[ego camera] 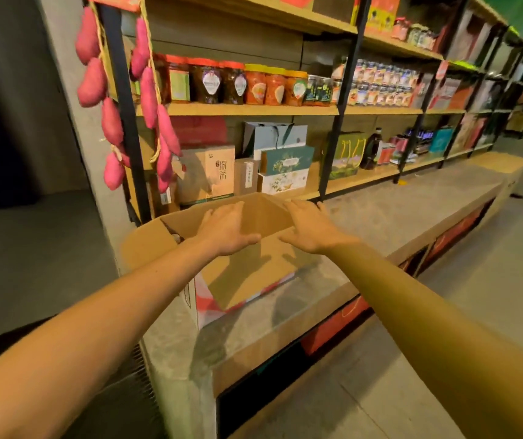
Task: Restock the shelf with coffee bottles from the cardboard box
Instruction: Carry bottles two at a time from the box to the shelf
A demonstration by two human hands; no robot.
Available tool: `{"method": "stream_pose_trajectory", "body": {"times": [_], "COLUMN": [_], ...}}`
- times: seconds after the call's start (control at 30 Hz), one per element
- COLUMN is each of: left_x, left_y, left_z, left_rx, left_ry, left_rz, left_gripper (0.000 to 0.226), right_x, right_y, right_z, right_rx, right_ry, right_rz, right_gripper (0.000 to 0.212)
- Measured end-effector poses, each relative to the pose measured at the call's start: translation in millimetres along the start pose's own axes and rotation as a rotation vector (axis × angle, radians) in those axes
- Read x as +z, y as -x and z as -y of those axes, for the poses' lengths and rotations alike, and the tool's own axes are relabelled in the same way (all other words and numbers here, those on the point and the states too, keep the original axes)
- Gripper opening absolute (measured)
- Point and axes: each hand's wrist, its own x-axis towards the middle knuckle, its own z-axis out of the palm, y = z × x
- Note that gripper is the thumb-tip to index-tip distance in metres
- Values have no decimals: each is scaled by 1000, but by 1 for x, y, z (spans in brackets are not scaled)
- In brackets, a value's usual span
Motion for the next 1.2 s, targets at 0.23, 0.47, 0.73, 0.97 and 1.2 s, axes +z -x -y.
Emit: {"method": "stream_pose_trajectory", "body": {"times": [0.23,0.47,0.73,0.97,1.2], "left_x": [24,33,44,73,107], "left_y": [-96,-173,-201,-200,-202], "left_z": [40,96,140,144,106], "left_rx": [-168,-295,-516,-807,-1146], "left_ry": [-12,10,13,-16,-22], "left_rz": [-83,-143,-198,-303,-436], "left_gripper": [78,70,75,73,77], "right_x": [38,63,105,134,152], "right_y": [-121,-241,-323,-367,-393], "right_z": [-16,-5,14,36,29], "right_rx": [-175,-313,-465,-736,-1057], "right_ry": [-1,-75,-107,-123,-213], "right_rz": [-5,4,62,119,126], "right_gripper": [65,63,69,71,66]}}
